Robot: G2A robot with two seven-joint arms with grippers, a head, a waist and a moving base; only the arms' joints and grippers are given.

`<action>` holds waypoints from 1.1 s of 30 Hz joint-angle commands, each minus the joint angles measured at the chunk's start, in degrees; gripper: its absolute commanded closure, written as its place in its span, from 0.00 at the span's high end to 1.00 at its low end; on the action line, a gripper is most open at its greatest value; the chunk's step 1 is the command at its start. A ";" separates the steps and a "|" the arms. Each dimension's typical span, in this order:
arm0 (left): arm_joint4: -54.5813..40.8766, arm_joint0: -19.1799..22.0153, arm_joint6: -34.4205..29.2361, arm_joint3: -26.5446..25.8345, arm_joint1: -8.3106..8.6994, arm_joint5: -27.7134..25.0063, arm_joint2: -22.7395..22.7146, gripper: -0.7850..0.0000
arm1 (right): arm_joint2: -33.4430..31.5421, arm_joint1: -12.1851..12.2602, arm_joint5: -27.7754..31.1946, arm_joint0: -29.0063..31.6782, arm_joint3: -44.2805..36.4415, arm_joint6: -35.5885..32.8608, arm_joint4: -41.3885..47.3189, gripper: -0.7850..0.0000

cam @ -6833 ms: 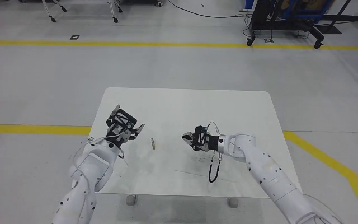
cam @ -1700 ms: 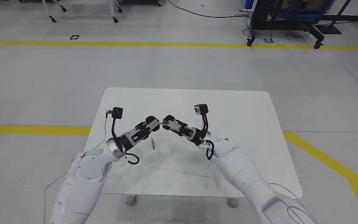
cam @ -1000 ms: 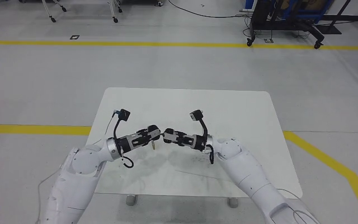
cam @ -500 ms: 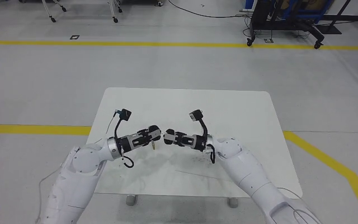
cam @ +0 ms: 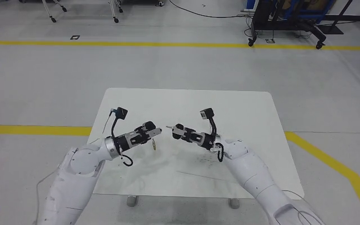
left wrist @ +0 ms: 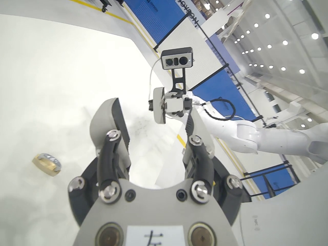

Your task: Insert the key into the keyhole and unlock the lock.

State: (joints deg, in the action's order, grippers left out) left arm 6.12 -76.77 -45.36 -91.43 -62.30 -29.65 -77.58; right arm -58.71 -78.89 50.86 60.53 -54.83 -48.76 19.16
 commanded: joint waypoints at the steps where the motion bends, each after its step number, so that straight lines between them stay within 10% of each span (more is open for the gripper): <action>1: 6.82 -1.29 2.25 -2.25 0.15 1.40 -0.01 1.00 | -1.92 0.56 1.04 0.89 -0.01 1.48 0.35 0.00; 14: 42.98 -4.08 8.45 -8.33 -0.32 18.68 8.48 1.00 | -7.85 2.41 2.92 5.05 -3.91 7.79 -2.72 0.00; 33: 49.71 3.07 4.88 -0.42 -2.54 30.28 16.35 0.70 | -7.85 2.41 2.92 5.05 -3.91 7.79 -2.72 0.00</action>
State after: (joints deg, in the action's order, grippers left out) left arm 55.56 -73.88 -40.34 -92.09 -64.77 0.29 -61.40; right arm -66.56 -76.48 53.77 65.58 -58.73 -40.96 16.44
